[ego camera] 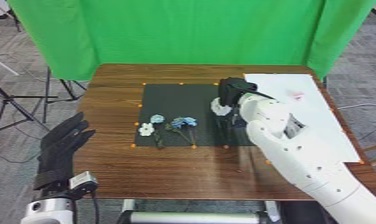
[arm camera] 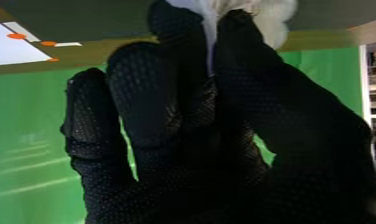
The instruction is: Arrange flowers
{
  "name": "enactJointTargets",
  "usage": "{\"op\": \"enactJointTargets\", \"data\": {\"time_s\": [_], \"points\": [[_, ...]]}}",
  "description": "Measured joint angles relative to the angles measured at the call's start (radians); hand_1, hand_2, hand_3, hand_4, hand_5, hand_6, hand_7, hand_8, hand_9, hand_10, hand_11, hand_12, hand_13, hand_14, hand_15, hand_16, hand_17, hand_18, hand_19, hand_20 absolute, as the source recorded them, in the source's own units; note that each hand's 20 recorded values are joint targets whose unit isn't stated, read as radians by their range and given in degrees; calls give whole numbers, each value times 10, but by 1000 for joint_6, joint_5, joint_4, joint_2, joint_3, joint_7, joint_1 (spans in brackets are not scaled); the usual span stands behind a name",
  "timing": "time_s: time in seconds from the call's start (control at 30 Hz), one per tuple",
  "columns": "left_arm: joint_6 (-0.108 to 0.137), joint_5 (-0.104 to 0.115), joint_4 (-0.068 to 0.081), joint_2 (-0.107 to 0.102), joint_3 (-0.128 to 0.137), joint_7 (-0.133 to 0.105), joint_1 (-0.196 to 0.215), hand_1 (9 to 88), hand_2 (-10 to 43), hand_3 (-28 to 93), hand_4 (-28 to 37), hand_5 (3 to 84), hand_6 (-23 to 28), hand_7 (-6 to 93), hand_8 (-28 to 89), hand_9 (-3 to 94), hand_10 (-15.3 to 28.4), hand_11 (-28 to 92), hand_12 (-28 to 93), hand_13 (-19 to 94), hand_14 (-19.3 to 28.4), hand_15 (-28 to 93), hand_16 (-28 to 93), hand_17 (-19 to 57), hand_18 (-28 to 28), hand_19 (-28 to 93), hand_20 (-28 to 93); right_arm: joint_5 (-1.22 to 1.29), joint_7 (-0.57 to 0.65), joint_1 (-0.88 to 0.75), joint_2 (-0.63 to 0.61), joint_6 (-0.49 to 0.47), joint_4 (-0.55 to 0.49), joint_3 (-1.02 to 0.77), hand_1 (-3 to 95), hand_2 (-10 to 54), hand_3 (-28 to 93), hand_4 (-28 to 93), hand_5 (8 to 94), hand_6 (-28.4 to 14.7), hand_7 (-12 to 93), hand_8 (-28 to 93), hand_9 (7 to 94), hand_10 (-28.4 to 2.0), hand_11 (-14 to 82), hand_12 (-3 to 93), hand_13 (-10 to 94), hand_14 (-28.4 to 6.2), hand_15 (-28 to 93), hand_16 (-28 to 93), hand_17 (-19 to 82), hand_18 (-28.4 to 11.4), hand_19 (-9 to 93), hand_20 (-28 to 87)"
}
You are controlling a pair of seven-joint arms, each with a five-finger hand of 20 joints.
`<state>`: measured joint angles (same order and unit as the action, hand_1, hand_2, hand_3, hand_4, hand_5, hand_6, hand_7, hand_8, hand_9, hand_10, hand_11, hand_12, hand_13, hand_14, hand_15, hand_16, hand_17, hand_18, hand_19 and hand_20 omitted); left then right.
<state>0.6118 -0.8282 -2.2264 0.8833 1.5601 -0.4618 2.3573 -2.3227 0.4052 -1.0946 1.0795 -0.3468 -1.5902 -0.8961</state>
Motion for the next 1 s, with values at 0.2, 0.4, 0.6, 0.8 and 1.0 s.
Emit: {"op": "enactJointTargets", "data": {"time_s": [0.2,0.4,0.6,0.8,1.0], "points": [[-4,-4,0,6,2,3,1,274,49,839,-173,381,98,166,-114,311,191,365,49,241,270,656,-181,-92,217,609,37,-19,0,-5,12,-42,-4,-7,433,-74,808,-283,661,-17,221,-35,736,-110,267,289,679,-70,693,172,370,-187,932,71],[-4,-5,0,9,5,4,3,274,49,838,-173,382,98,165,-115,311,191,365,49,242,270,657,-181,-92,217,609,37,-37,8,-6,10,-64,-6,-6,423,-72,818,-283,647,-19,208,-72,709,-121,291,259,670,-71,693,174,363,-190,932,61],[-5,-7,0,11,6,5,3,275,50,838,-172,383,99,165,-115,312,191,365,50,242,270,657,-181,-92,217,609,37,-40,34,1,3,-71,-5,13,388,-69,850,-282,585,-43,184,-123,628,-152,331,191,635,-90,716,161,347,-196,932,57],[-4,-7,-1,11,5,5,3,274,50,838,-171,384,99,166,-115,312,191,366,49,243,269,657,-181,-92,217,609,37,-51,55,18,-5,-73,-4,31,357,-75,854,-282,525,-75,150,-111,550,-185,286,175,594,-108,740,148,334,-203,932,56],[-1,-1,-1,8,-3,-2,8,274,51,837,-171,384,99,166,-116,313,190,367,49,243,270,657,-181,-92,217,609,37,-39,72,37,-31,-58,-22,43,318,-27,854,-273,512,-78,138,-102,533,-192,254,172,580,-116,749,137,332,-204,932,56]]}}
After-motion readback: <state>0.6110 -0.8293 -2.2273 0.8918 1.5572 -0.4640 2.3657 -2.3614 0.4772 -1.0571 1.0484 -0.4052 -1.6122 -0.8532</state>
